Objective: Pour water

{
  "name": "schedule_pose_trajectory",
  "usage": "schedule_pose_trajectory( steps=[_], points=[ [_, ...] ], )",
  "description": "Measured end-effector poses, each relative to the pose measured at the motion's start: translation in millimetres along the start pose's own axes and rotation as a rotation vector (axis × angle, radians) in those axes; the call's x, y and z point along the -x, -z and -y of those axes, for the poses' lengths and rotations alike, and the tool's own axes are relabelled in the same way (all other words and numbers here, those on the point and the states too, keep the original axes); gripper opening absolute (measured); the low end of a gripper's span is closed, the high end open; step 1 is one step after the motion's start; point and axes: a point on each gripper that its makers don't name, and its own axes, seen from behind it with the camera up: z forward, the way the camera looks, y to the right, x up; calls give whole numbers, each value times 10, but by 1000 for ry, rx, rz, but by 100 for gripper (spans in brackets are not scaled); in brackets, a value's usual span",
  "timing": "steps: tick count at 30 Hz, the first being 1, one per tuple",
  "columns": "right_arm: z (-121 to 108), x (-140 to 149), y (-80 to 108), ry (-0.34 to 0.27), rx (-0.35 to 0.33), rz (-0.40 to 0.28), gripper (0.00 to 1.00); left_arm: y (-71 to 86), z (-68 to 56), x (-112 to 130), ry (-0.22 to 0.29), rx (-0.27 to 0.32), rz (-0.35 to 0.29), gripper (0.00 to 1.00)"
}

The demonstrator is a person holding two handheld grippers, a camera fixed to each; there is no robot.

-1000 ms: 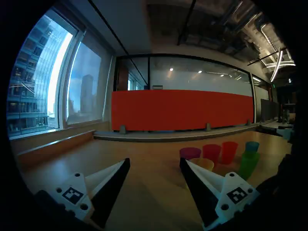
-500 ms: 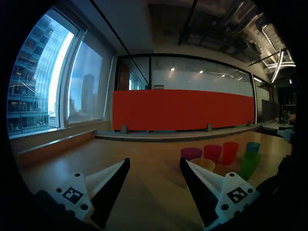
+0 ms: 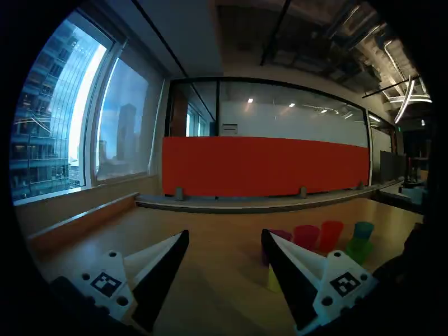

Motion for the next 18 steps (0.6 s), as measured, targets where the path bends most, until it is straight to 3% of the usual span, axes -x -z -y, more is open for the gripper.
schedule_pose_trajectory(
  steps=[9,18],
  points=[
    [-39,-421,-43,2,-12,40,100,-84,-12,-619,-21,37,-13,96],
    [-26,-794,-92,-59,-45,64,100,-139,-86,-1233,-55,82,-42,96]
  ],
)
